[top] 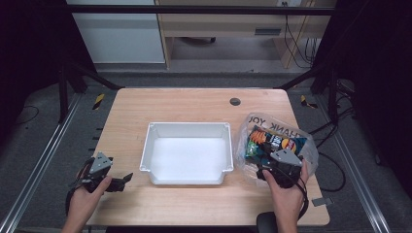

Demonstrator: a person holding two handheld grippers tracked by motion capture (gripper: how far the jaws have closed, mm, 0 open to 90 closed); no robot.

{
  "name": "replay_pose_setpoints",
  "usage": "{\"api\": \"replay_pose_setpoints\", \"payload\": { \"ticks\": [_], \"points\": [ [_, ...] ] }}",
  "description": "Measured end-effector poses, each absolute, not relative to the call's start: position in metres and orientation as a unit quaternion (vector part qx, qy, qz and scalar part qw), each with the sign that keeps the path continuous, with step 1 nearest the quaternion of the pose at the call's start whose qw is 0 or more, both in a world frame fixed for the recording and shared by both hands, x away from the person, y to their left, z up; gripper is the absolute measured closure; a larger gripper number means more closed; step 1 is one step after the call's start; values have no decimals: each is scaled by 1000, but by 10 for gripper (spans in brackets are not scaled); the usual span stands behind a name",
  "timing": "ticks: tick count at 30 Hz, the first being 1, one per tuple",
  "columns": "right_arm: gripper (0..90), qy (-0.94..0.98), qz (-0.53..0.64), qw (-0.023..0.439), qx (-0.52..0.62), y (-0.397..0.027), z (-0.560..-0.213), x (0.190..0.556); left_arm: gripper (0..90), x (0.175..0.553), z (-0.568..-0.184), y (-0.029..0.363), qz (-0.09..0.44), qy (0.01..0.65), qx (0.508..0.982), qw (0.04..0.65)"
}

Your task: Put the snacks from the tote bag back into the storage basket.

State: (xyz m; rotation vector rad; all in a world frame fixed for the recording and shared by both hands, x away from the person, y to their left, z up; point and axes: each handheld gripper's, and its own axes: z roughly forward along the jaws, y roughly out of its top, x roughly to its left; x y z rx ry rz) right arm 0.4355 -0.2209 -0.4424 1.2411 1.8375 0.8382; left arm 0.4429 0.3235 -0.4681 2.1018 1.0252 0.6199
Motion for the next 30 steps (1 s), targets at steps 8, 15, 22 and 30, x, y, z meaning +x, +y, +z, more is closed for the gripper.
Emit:
{"api": "replay_pose_setpoints", "payload": {
  "ticks": [8, 15, 22, 30],
  "points": [
    [104, 722, 323, 381, 479, -219, -442, 434, 36, 442, -467, 327, 248, 402, 811, 344],
    [108, 760, 305, 360, 448, -217, -430, 441, 37, 442, -468, 330, 239, 410, 810, 344],
    [110, 788, 293, 324, 433, -223, -401, 458, 38, 442, -470, 329, 232, 409, 813, 343],
    [127, 818, 256, 295, 422, -235, -372, 484, 39, 442, -469, 329, 231, 408, 811, 352]
  ]
}}
